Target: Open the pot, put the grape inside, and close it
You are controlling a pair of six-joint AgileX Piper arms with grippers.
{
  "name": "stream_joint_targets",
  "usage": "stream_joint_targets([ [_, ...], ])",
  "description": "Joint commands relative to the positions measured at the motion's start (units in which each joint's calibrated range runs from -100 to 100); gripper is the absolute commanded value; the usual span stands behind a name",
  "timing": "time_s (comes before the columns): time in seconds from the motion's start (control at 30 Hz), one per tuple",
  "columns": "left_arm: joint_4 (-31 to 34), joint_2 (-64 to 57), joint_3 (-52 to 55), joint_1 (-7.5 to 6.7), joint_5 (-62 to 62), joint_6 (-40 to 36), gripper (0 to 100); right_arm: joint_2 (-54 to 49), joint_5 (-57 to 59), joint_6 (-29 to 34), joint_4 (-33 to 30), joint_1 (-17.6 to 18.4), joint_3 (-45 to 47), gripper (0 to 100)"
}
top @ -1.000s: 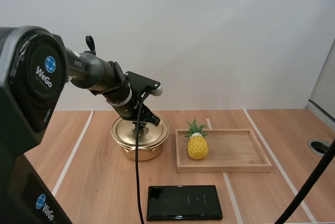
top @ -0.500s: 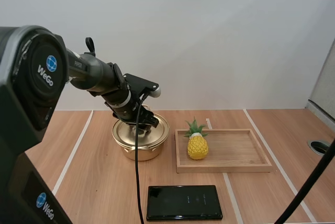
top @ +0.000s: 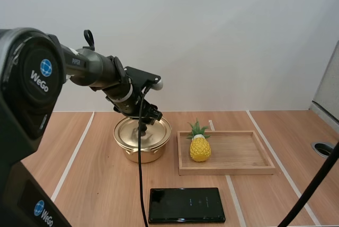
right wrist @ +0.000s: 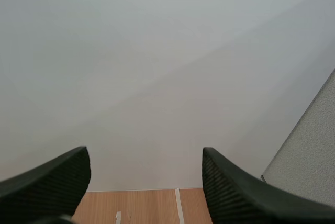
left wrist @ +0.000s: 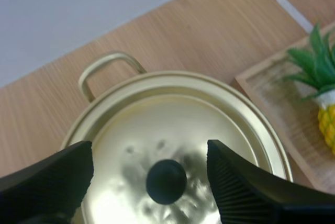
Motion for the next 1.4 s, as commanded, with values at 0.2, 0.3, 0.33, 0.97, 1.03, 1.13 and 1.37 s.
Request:
stream_joint_targets([
  [0.2, 0.6, -6.0, -8.9, -0.19, -0.3, -5.9, 100, -0.8, 0.1, 0.1, -0.7, -0.3, -0.5, 100],
  [0.3, 0.7, -8.4, -13.0, -0.19, -0.5, -7.0, 100, -0.8, 0.1, 0.1, -0.7, -0.3, -0.5, 100],
  [0.33, 0.7, -9.3, -14.4, -0.19, -0.9, -7.0, 100, -0.7, 0.1, 0.1, -0.7, -0.3, -0.5, 100],
  [0.97, 4.3, -29.3, -26.8, 1.41, -20.1, -17.5, 100, -0.7, -1.2, -0.3, 2.8, -0.3, -0.5, 100],
  [1.03, 4.8, -30.7, -26.8, 2.67, -20.1, -19.3, 100, -0.7, -1.7, -1.5, 4.0, -0.3, -0.5, 100],
  [1.13, 5.0, -32.1, -26.8, 4.84, -20.1, -19.3, 70, -0.7, -2.3, -5.4, 6.5, -0.3, -0.5, 100],
  [1.37, 5.2, -35.7, -26.8, 9.46, -18.2, -19.2, 0, -0.9, -2.0, -3.5, 8.7, -0.3, -0.5, 0],
])
